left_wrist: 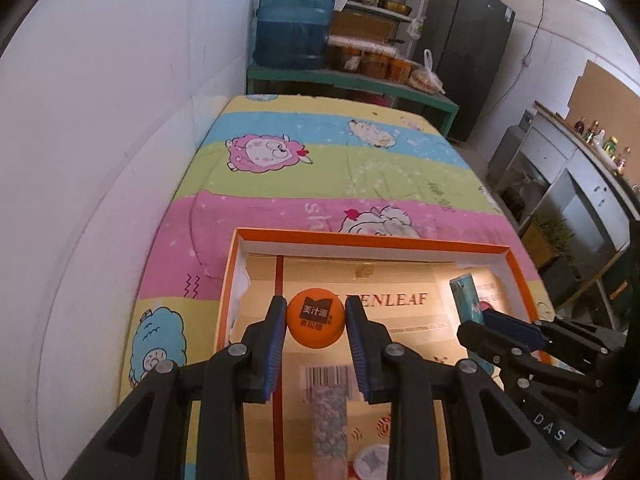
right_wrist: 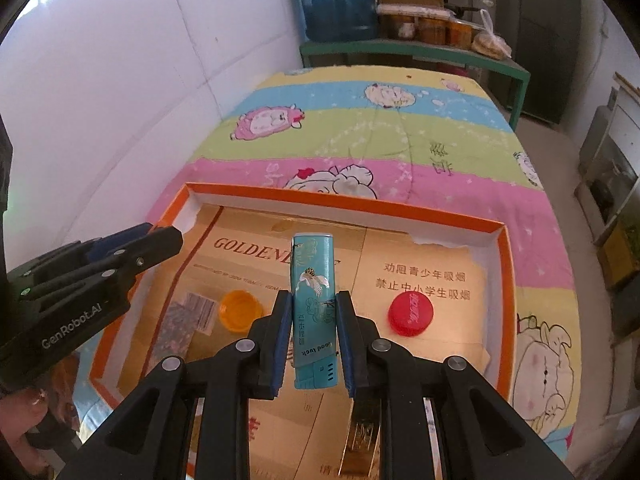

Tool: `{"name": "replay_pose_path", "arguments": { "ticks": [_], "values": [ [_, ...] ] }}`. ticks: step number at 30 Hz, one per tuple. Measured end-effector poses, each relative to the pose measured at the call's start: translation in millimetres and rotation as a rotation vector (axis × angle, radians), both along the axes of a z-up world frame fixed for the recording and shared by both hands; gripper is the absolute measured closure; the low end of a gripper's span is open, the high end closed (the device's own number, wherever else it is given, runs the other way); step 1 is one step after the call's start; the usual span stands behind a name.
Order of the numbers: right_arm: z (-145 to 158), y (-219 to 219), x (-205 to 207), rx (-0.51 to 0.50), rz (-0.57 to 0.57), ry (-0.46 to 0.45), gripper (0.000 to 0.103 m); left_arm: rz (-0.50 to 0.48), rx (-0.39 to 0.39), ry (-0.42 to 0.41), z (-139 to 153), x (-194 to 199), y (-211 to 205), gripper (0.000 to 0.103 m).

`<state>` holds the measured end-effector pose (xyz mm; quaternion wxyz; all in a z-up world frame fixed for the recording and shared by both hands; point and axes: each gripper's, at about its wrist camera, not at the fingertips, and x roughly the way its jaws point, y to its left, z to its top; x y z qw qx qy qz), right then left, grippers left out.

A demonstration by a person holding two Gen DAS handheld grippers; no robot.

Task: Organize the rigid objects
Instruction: 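Carry the labeled orange cap with the left gripper while the right gripper carries the teal tube into the tray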

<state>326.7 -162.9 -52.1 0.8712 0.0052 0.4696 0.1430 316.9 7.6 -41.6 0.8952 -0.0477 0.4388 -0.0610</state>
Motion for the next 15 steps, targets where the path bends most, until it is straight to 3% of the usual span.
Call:
{"name": "replay_pose_path", "arguments": {
  "ticks": [15],
  "values": [
    [-22.2, 5.7, 20.4, -0.034, -0.013, 0.057, 0.081, -0.003, 0.036, 0.094, -37.5, 17.2, -2.2, 0.073]
  ]
}}
